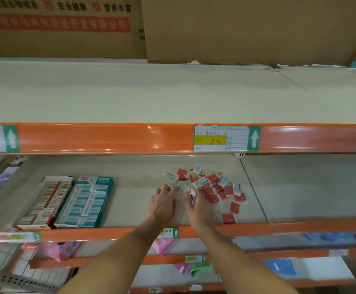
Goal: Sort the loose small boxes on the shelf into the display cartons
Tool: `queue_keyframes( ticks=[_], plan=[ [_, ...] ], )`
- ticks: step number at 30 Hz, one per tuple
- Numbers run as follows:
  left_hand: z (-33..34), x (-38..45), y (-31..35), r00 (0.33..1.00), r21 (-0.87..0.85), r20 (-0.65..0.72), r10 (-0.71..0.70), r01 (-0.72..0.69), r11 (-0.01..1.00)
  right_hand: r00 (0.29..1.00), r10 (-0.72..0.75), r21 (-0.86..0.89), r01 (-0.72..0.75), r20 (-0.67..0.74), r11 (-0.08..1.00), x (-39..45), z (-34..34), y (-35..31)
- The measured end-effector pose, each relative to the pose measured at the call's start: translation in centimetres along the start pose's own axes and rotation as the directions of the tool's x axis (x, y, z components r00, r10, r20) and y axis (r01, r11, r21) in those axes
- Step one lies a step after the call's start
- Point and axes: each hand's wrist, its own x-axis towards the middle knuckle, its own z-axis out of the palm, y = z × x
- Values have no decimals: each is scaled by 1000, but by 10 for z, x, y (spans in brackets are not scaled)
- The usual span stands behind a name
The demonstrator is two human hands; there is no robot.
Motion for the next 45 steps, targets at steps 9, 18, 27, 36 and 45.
queue_keyframes(
  ticks=[9, 18, 27, 36, 45],
  plan=[
    [-5, -22, 6, 882, -619, -51, -469, 340, 708, 991, 132, 191, -122, -40, 974, -4, -7, -4],
    [-8, -24, 3, 947, -314, 125, -296, 321, 894, 996, -66, 179, 53, 67, 982, -11, -12, 7],
    [-4, -14, 7, 961, -114, 76, -264, 272, 956, 999, -23, 147, 17, 38, 989, -16, -12, 15],
    [-6, -24, -4, 975, -239, 9, -222, 218, 946, 995, -45, -11, 44, -95, 999, -17, -5, 12],
    [-7, -29, -19, 958, -538, -7, -285, 237, 809, 937, -316, -241, 345, 152, 907, -11, -4, 9]
  ],
)
